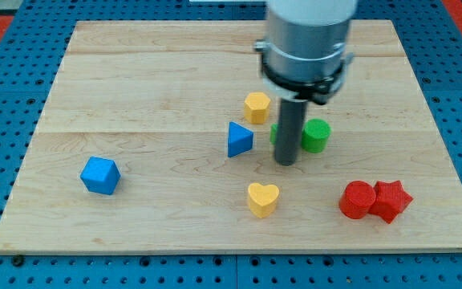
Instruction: Push the green star to the bottom of the yellow hexagon
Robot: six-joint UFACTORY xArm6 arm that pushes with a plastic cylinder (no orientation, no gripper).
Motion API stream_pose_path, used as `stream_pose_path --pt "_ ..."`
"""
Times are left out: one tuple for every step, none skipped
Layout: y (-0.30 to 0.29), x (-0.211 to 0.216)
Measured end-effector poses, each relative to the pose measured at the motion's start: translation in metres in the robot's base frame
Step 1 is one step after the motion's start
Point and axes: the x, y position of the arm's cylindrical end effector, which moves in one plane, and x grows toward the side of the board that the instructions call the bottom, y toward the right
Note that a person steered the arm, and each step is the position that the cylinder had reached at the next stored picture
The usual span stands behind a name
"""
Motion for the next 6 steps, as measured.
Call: stream_pose_path --pt "0.035 -0.014" --pt "0.062 -0.042" --pt "0.068 -0.07" --pt "0.082 -0.033" --pt "0.041 -0.024" --pt "0.011 0.002"
